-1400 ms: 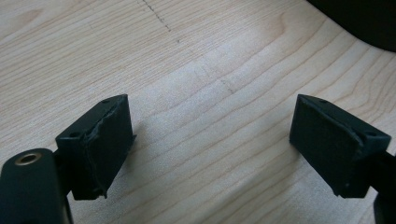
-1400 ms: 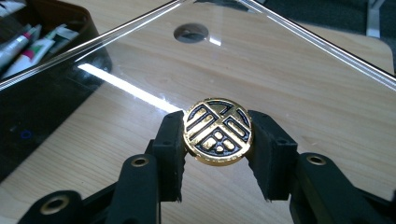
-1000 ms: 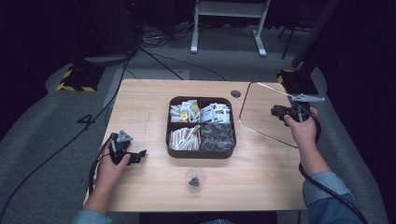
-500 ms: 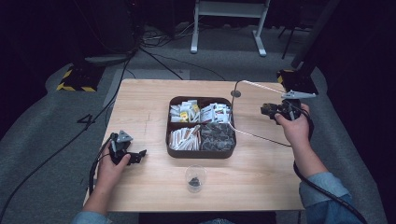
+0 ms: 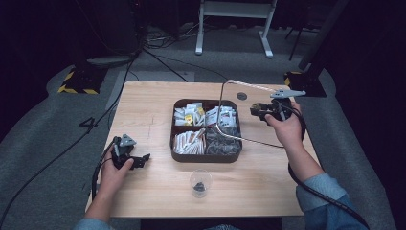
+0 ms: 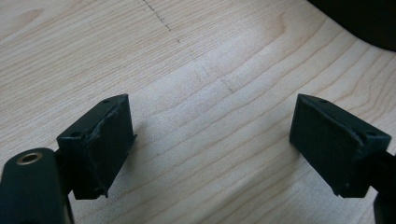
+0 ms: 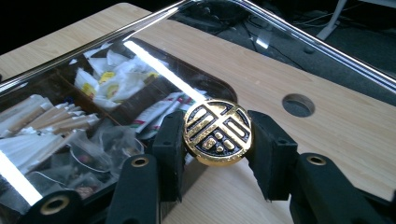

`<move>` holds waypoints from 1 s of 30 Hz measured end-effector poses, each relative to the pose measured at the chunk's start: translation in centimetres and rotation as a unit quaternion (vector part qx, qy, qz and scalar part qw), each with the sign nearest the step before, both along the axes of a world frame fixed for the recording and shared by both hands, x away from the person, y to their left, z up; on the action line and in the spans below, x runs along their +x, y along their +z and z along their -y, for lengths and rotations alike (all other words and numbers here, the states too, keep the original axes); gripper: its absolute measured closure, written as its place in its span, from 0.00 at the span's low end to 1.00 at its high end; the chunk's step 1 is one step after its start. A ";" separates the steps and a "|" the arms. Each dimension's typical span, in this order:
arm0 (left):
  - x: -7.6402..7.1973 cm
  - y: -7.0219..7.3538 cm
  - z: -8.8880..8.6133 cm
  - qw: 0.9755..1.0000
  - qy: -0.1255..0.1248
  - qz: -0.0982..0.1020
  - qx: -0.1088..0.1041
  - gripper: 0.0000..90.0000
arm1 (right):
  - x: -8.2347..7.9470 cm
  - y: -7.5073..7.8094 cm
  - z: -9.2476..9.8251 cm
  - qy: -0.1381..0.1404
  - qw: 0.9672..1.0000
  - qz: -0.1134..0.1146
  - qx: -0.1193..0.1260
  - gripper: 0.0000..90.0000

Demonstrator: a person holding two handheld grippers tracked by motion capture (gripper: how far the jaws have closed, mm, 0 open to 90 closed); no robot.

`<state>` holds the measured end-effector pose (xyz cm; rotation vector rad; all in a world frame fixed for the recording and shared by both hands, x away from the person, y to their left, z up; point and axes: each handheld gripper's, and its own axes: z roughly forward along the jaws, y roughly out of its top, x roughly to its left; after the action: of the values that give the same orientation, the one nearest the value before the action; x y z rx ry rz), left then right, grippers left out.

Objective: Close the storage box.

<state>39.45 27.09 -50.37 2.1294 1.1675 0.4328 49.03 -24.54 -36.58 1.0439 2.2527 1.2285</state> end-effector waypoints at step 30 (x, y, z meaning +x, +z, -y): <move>0.0 0.0 0.0 1.000 -0.004 -0.002 0.000 0.15 | 0.4 -1.3 -11.6 0.072 0.997 -0.019 -0.033 0.65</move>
<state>39.44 27.14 -50.36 2.1349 1.1599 0.4260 49.42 -12.91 -37.85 0.9013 2.4162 1.1908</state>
